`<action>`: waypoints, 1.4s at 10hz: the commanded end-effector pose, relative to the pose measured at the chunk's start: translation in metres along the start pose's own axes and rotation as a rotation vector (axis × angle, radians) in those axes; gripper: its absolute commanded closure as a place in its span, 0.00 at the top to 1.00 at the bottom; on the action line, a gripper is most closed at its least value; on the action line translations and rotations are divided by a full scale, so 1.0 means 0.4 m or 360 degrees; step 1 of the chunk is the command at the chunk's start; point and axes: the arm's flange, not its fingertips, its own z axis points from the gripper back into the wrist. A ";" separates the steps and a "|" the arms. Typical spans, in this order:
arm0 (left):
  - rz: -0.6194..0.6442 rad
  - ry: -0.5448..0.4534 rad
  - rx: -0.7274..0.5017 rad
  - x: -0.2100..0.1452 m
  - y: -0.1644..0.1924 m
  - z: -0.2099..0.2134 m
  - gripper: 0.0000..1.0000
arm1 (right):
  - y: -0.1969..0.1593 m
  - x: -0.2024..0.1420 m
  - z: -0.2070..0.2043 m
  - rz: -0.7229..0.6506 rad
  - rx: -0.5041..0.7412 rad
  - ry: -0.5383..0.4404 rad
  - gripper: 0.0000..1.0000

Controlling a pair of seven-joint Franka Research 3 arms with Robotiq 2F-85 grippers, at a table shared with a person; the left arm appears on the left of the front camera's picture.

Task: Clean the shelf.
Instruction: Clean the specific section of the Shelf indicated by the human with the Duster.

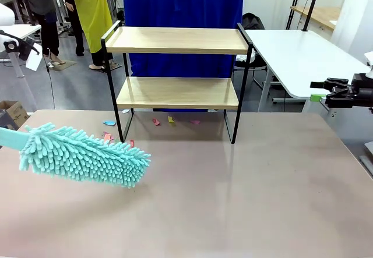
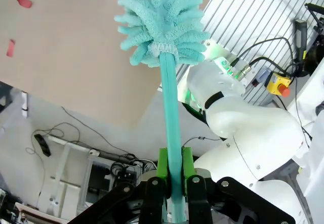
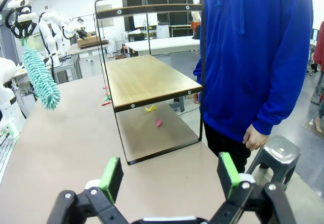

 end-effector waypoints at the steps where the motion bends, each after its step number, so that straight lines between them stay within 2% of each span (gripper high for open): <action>1: 0.0024 -0.0031 0.0003 -0.002 -0.008 -0.006 0.13 | -0.001 0.012 -0.004 -0.0016 -0.0009 0.0039 1.00; 14: 0.0024 -0.0031 0.0003 -0.002 -0.008 -0.006 0.13 | -0.001 0.012 -0.004 -0.0016 -0.0009 0.0039 1.00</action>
